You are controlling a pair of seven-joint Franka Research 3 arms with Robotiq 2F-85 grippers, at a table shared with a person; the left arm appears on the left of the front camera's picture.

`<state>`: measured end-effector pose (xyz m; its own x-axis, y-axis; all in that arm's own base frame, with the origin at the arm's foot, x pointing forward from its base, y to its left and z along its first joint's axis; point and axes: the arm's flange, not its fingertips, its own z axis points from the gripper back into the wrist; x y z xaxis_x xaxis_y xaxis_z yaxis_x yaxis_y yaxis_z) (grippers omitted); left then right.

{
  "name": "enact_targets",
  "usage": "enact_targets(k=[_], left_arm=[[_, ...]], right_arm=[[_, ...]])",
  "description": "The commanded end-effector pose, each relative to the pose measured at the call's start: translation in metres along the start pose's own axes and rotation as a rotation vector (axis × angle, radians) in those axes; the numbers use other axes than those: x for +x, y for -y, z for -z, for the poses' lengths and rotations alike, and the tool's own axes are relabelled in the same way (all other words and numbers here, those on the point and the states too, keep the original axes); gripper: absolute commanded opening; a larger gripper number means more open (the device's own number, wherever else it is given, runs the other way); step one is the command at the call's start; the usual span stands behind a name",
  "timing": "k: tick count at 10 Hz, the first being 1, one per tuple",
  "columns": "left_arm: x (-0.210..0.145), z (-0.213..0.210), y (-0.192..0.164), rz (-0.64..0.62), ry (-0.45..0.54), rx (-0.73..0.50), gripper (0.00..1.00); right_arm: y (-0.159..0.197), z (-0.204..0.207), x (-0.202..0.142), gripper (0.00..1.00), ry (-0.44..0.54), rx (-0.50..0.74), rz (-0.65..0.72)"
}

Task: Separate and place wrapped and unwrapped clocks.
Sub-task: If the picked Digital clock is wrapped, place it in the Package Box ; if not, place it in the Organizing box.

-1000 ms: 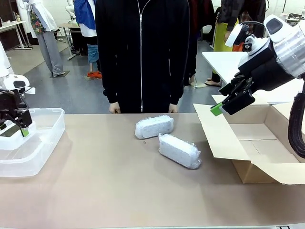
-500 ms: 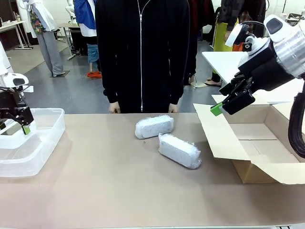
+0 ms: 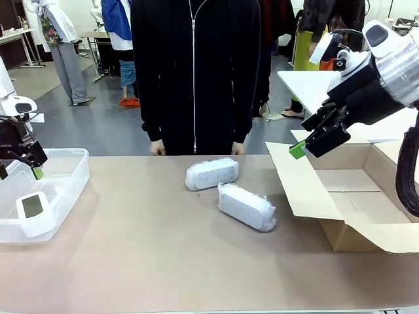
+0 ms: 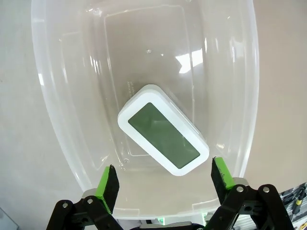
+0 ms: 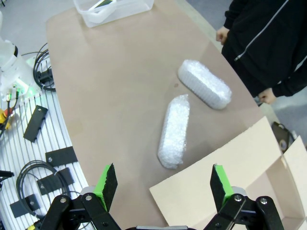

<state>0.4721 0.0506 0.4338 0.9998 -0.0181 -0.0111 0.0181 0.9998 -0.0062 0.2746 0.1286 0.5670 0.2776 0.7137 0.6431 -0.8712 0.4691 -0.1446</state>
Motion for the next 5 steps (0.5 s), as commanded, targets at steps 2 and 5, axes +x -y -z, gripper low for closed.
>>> enact_targets(k=[2, 5], left_arm=[[-0.021, -0.018, 0.008, 0.0, 0.042, -0.016, 1.0], [-0.069, -0.092, 0.035, -0.115, 0.123, -0.102, 1.0]], right_arm=[[0.0, 0.001, -0.001, 1.0, 0.003, 0.015, 0.001], [0.0, 0.001, -0.001, 1.0, 0.003, 0.015, 0.001]])
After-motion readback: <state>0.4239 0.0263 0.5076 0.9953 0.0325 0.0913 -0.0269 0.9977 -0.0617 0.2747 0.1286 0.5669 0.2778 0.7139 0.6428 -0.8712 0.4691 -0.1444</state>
